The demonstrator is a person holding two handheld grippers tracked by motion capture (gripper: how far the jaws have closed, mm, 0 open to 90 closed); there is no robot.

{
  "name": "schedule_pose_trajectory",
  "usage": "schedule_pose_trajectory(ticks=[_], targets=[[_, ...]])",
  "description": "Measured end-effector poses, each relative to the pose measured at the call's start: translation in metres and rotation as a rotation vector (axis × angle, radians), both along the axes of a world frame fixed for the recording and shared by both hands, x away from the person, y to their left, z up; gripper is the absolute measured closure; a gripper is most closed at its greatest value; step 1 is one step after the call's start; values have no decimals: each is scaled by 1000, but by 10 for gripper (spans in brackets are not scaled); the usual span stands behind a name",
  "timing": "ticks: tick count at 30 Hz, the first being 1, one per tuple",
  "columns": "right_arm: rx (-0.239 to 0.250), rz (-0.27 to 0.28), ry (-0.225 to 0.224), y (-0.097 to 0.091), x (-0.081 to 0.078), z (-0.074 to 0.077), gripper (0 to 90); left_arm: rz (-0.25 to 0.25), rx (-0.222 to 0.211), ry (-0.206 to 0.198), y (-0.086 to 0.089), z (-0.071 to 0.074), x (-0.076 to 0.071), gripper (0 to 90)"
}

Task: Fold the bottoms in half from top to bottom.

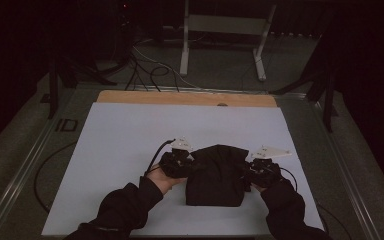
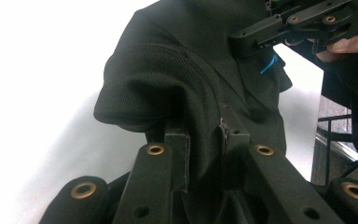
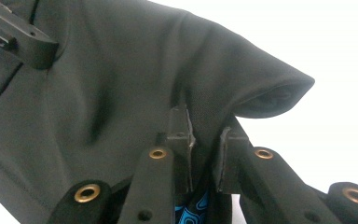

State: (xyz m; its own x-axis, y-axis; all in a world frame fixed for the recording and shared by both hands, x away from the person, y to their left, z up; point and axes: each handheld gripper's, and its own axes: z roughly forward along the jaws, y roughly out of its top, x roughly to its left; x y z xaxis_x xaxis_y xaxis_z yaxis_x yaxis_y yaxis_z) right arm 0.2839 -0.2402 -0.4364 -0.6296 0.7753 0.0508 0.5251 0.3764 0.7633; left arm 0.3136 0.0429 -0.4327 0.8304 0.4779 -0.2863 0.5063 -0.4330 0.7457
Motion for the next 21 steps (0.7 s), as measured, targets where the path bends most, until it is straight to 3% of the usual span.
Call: schedule_pose_trajectory(ticks=[21], targets=[[18, 54, -41, 38, 16, 10, 791, 46, -2, -19, 42, 15, 6, 785]])
